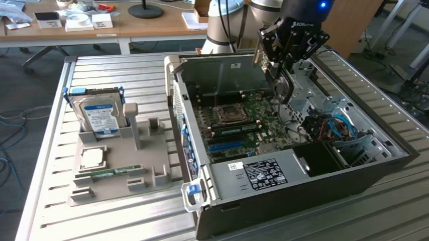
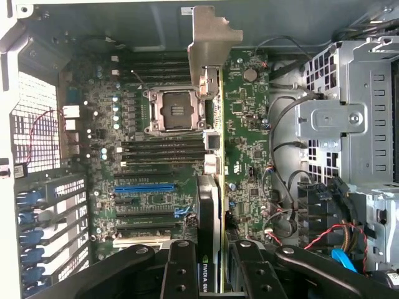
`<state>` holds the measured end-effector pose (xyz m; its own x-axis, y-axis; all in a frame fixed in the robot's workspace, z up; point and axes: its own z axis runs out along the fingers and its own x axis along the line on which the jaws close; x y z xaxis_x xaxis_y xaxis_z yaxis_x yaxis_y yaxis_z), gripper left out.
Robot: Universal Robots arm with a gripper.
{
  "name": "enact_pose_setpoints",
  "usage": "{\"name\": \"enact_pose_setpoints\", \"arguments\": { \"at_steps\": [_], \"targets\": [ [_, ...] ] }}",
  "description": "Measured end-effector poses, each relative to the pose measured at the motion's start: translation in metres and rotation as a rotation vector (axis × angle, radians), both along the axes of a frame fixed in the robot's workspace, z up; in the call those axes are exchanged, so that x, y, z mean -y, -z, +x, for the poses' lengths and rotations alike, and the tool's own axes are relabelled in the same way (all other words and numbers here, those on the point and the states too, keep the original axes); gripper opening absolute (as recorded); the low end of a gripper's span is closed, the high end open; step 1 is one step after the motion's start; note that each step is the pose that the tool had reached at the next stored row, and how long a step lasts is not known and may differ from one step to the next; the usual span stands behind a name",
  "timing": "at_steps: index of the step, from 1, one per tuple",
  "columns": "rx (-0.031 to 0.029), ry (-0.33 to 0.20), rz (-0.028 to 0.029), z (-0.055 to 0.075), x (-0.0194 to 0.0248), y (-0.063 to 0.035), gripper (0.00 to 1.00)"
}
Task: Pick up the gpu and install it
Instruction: 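Pick up the gpu and move the gpu toward the slot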
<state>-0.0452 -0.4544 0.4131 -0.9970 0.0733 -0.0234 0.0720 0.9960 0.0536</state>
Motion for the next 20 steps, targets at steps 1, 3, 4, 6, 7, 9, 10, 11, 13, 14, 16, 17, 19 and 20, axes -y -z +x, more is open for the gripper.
{"name": "enact_pose_setpoints", "arguments": {
  "at_steps": [1, 3, 4, 6, 7, 9, 10, 11, 13, 14, 16, 17, 19, 20],
  "targets": [
    [0.0001, 0.000, 0.0000, 0.001, 0.0000, 0.0000, 0.27],
    [0.0000, 0.000, 0.0001, 0.002, 0.0000, 0.0000, 0.27],
    [0.0000, 0.000, 0.0000, 0.003, 0.0000, 0.0000, 0.27],
    [0.0000, 0.000, 0.0001, 0.005, 0.0000, 0.0000, 0.27],
    [0.0001, 0.000, 0.0001, 0.006, 0.0000, 0.0000, 0.27],
    [0.0000, 0.000, 0.0001, 0.008, 0.0000, 0.0000, 0.27],
    [0.0000, 0.000, 0.0001, 0.009, 0.0000, 0.0000, 0.27],
    [0.0000, 0.000, 0.0000, 0.011, 0.0000, 0.0000, 0.27],
    [0.0001, 0.000, 0.0000, 0.014, 0.0000, 0.0000, 0.27],
    [0.0000, 0.000, 0.0000, 0.015, 0.0000, 0.0000, 0.27],
    [0.0000, 0.000, 0.0001, 0.018, 0.0000, 0.0000, 0.27],
    [0.0000, 0.000, 0.0001, 0.020, 0.0000, 0.0000, 0.27],
    [0.0000, 0.000, 0.0001, 0.024, 0.0000, 0.0000, 0.27],
    [0.0001, 0.000, 0.0001, 0.026, 0.0000, 0.0000, 0.27]
  ]
}}
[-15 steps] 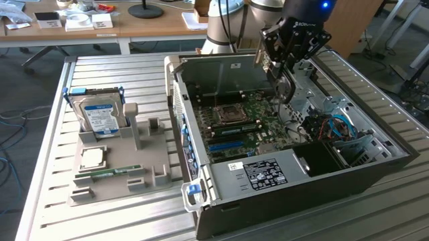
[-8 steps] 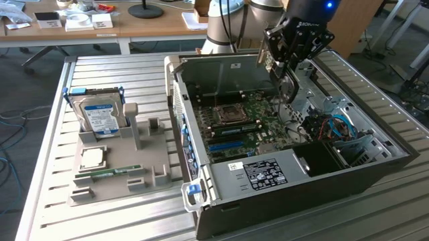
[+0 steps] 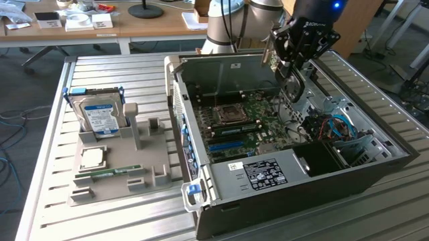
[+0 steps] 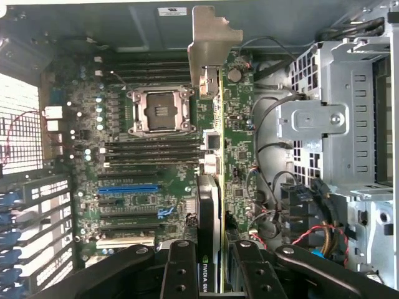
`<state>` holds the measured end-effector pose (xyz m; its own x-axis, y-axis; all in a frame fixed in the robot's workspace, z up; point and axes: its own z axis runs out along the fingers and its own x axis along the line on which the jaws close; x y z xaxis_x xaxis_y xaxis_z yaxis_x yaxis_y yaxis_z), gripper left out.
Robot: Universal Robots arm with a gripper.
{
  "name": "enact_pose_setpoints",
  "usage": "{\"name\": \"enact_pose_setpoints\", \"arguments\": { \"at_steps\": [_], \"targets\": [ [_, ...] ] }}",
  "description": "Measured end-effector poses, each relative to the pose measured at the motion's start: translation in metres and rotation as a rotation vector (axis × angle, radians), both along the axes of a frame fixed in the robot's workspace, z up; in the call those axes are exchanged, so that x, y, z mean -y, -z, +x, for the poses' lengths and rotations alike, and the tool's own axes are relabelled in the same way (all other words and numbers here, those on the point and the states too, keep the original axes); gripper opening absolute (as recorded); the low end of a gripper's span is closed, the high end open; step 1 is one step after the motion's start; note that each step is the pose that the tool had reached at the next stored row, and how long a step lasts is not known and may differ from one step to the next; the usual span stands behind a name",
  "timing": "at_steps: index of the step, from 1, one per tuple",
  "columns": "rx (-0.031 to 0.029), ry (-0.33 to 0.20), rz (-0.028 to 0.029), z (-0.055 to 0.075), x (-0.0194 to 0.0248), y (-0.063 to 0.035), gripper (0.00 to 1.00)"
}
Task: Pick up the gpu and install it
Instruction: 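Pick up the gpu and move the gpu toward the slot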
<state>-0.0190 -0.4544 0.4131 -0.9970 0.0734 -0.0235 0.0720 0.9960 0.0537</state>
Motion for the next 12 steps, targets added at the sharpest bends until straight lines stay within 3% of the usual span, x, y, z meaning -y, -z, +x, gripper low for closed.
{"name": "enact_pose_setpoints", "arguments": {
  "at_steps": [12],
  "targets": [
    [0.0000, 0.000, 0.0000, 0.028, 0.0000, 0.0000, 0.27]
  ]
}}
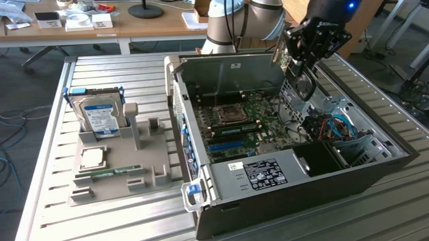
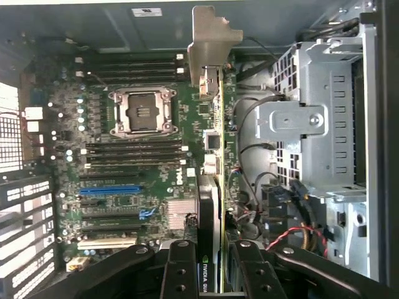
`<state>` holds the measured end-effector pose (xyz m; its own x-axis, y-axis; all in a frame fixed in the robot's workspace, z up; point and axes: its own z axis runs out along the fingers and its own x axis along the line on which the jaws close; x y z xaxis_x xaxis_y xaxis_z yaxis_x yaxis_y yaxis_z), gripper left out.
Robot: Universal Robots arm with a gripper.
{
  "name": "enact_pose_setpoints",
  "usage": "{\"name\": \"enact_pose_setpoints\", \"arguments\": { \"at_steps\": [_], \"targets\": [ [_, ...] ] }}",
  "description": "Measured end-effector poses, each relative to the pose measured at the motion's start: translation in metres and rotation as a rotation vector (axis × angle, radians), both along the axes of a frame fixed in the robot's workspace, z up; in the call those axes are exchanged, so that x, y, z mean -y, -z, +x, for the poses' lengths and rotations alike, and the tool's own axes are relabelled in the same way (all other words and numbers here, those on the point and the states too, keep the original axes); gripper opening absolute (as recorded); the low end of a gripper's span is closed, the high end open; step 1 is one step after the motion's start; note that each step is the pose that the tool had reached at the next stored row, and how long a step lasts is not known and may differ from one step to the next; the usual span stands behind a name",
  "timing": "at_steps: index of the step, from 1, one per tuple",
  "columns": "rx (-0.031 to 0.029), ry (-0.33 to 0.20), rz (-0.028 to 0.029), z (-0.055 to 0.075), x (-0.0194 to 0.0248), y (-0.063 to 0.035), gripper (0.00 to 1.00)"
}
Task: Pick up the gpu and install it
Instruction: 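Pick up the gpu and move the gpu toward the slot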
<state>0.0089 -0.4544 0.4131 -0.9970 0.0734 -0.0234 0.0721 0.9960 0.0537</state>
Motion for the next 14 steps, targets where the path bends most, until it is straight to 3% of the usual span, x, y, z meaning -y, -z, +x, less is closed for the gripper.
{"name": "enact_pose_setpoints", "arguments": {
  "at_steps": [14],
  "targets": [
    [0.0000, 0.000, 0.0000, 0.031, 0.0000, 0.0000, 0.27]
  ]
}}
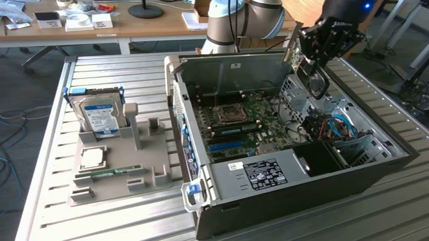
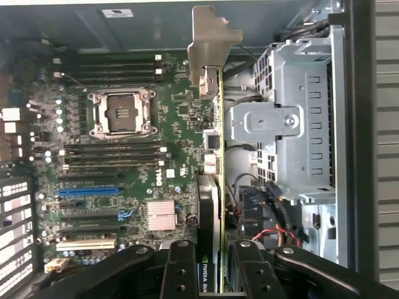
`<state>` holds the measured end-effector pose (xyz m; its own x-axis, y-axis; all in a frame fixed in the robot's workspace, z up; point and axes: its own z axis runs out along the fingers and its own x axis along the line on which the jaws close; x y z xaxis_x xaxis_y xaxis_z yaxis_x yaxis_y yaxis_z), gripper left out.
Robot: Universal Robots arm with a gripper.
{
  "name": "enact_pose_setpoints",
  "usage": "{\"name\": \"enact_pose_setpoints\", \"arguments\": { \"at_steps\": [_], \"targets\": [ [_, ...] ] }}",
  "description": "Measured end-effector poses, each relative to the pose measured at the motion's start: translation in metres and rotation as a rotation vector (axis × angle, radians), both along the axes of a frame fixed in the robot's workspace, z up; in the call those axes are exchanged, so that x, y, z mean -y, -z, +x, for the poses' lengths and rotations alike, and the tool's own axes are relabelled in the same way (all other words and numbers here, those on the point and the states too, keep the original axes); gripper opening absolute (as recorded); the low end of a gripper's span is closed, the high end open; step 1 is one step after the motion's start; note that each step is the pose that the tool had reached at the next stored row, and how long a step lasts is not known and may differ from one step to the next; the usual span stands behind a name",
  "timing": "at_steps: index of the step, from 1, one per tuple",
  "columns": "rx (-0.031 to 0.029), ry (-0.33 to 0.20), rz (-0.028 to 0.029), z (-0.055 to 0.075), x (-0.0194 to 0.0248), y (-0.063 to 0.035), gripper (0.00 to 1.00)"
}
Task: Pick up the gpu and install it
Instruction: 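Pick up the gpu and move the gpu toward the slot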
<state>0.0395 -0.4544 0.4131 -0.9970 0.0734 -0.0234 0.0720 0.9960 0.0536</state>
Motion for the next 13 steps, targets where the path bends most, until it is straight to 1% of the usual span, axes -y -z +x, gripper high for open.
{"name": "enact_pose_setpoints", "arguments": {
  "at_steps": [2, 7, 10, 13],
  "targets": [
    [0.0000, 0.000, 0.0000, 0.0026, 0.0000, 0.0000, 0.27],
    [0.0000, 0.000, 0.0000, 0.0026, 0.0002, 0.0000, 0.27],
    [0.0000, 0.000, 0.0000, 0.0026, 0.0017, 0.0000, 0.27],
    [0.0000, 0.000, 0.0001, 0.0026, 0.0020, 0.0001, 0.27]
  ]
}}
